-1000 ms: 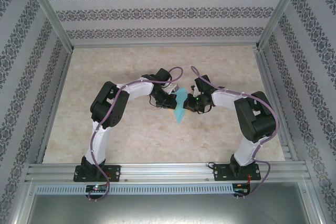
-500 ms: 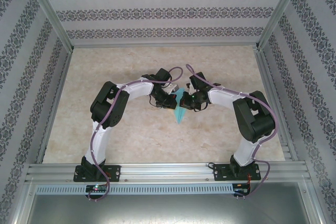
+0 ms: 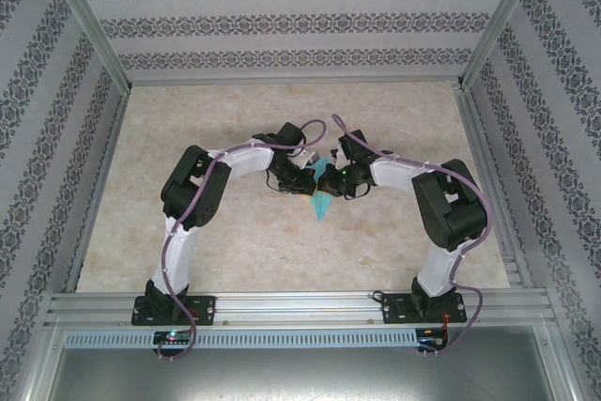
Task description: Fold a paper plane with a square sheet of paper (pick it up from the middle)
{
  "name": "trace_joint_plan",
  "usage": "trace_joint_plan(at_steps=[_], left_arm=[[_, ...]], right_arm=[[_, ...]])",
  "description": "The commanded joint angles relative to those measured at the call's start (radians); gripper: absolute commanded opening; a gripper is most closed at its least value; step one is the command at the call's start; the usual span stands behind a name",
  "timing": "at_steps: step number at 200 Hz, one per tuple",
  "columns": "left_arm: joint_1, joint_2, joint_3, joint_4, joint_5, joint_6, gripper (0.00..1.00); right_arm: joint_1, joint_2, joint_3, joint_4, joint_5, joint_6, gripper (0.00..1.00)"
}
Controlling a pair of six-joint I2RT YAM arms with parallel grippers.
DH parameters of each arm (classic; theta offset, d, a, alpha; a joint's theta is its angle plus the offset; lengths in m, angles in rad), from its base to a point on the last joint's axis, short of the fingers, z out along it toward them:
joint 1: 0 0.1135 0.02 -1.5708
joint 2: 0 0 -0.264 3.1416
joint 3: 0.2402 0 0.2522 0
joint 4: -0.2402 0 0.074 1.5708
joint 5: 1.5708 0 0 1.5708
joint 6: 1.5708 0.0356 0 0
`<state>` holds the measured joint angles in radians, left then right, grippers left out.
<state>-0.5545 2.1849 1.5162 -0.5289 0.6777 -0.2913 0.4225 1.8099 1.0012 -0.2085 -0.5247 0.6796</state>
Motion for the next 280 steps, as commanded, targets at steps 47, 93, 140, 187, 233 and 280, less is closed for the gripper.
trace_joint_plan(at_steps=[47,93,140,187,233,280], left_arm=[[0.005,0.056,-0.073,-0.051,-0.06,0.004,0.0],[0.014,0.047,-0.088,-0.033,-0.052,-0.008,0.0],[0.018,0.033,-0.095,-0.004,-0.018,-0.032,0.0],[0.028,-0.003,-0.093,0.03,0.016,-0.068,0.0],[0.03,-0.057,-0.082,0.065,0.024,-0.111,0.0],[0.03,-0.117,-0.078,0.091,0.004,-0.137,0.03]], right_arm=[[0.006,0.037,-0.051,0.066,-0.034,0.027,0.05],[-0.006,0.028,-0.081,0.081,-0.033,0.047,0.04],[-0.008,0.028,-0.091,0.108,-0.041,0.06,0.04],[-0.025,0.009,-0.098,0.091,-0.012,0.058,0.03],[-0.037,-0.008,-0.108,0.074,0.009,0.063,0.03],[-0.038,-0.016,-0.1,0.052,0.017,0.056,0.02]])
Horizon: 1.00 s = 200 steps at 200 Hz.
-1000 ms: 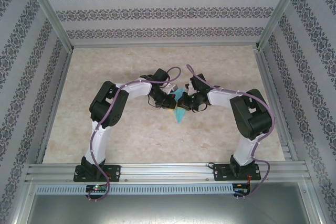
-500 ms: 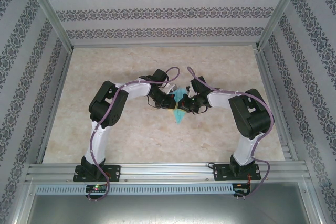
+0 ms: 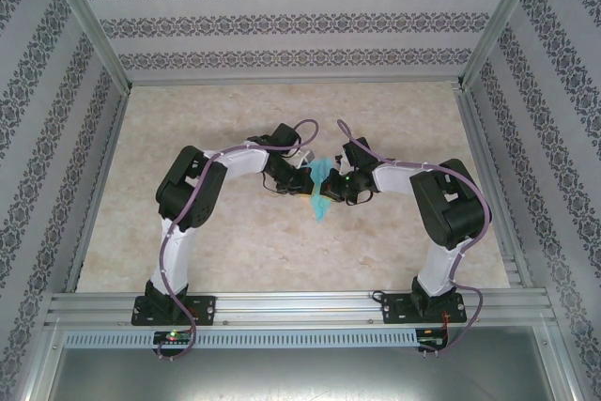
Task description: Fold a paper plane with a square sheet of paper (pick it up from the middle)
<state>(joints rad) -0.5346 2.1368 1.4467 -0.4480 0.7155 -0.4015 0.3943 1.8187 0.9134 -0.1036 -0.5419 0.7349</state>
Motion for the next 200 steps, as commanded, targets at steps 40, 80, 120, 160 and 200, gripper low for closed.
trace_joint_plan(at_steps=[40,80,120,160,200], left_arm=[[0.007,-0.121,-0.061,0.033,-0.059,-0.102,0.07],[-0.02,-0.203,-0.213,0.224,-0.118,-0.326,0.09],[-0.055,-0.204,-0.286,0.403,-0.132,-0.489,0.08],[-0.074,-0.181,-0.284,0.446,-0.141,-0.514,0.07],[-0.079,-0.153,-0.296,0.455,-0.148,-0.51,0.04]], right_arm=[[-0.013,-0.038,-0.004,-0.067,0.038,-0.005,0.02],[-0.008,-0.038,-0.005,-0.061,0.037,0.003,0.02],[-0.004,-0.042,-0.011,-0.052,0.034,0.01,0.02],[-0.002,-0.043,-0.013,-0.05,0.035,0.012,0.02],[0.0,-0.043,-0.008,-0.051,0.031,0.012,0.02]])
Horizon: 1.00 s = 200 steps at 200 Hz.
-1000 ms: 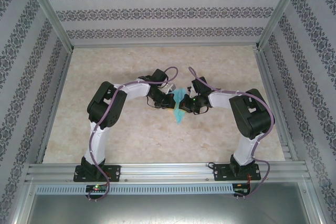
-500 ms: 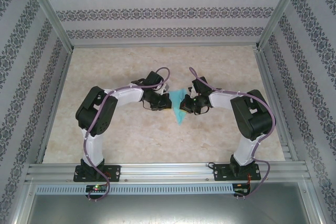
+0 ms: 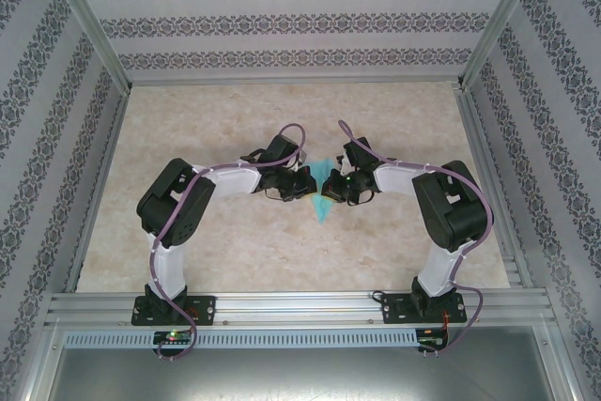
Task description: Fold a paper plane with a square sheet of paper (pick it up from the middle)
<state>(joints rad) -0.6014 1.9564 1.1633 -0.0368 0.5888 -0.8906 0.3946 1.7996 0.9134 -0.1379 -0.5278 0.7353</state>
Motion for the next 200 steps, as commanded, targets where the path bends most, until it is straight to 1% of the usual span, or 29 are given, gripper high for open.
trace_joint_plan(at_steps=[1,28,67,85,145,173,200], left_arm=[[-0.011,0.028,-0.013,0.044,-0.021,-0.021,0.04],[-0.01,0.042,-0.014,0.04,-0.04,-0.015,0.03],[-0.012,0.073,-0.014,0.052,-0.029,-0.018,0.01],[-0.012,0.075,-0.014,0.03,-0.04,-0.007,0.0],[-0.011,0.077,-0.019,-0.027,-0.078,0.042,0.0],[-0.009,0.098,-0.014,-0.027,-0.065,0.051,0.0],[-0.009,0.091,-0.007,-0.034,-0.063,0.06,0.0]], right_arm=[[0.0,-0.024,-0.008,-0.017,0.016,0.012,0.02],[0.0,-0.026,-0.009,-0.016,0.016,0.012,0.02],[-0.001,-0.028,-0.007,-0.017,0.013,0.012,0.03],[-0.001,-0.028,-0.005,-0.018,0.01,0.012,0.03],[-0.002,-0.032,0.001,-0.013,-0.001,0.017,0.03],[0.005,-0.039,0.003,0.001,-0.017,0.03,0.03],[0.005,-0.035,0.009,-0.02,-0.003,0.02,0.03]])
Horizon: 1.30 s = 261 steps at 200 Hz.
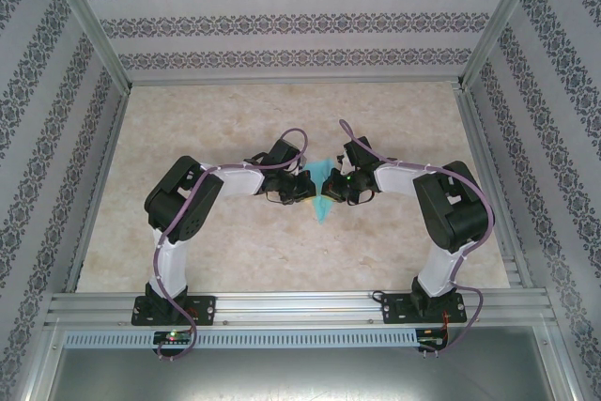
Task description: Fold a paper plane with a square sheet of paper (pick it up from the middle)
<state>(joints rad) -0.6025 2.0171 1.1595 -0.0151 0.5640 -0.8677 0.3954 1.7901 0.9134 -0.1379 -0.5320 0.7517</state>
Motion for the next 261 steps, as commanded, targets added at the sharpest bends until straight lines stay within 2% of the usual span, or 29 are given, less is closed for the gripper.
trace_joint_plan(at_steps=[1,131,261], left_arm=[[-0.008,0.03,-0.001,-0.057,-0.037,0.038,0.0],[-0.008,-0.079,0.013,-0.073,-0.014,0.046,0.02],[-0.009,0.0,-0.001,-0.072,0.016,0.056,0.0]], right_arm=[[0.005,-0.024,0.009,-0.021,0.001,0.003,0.03],[0.01,0.002,0.024,-0.069,0.03,-0.024,0.03],[0.009,-0.001,0.025,-0.066,0.025,-0.021,0.02]])
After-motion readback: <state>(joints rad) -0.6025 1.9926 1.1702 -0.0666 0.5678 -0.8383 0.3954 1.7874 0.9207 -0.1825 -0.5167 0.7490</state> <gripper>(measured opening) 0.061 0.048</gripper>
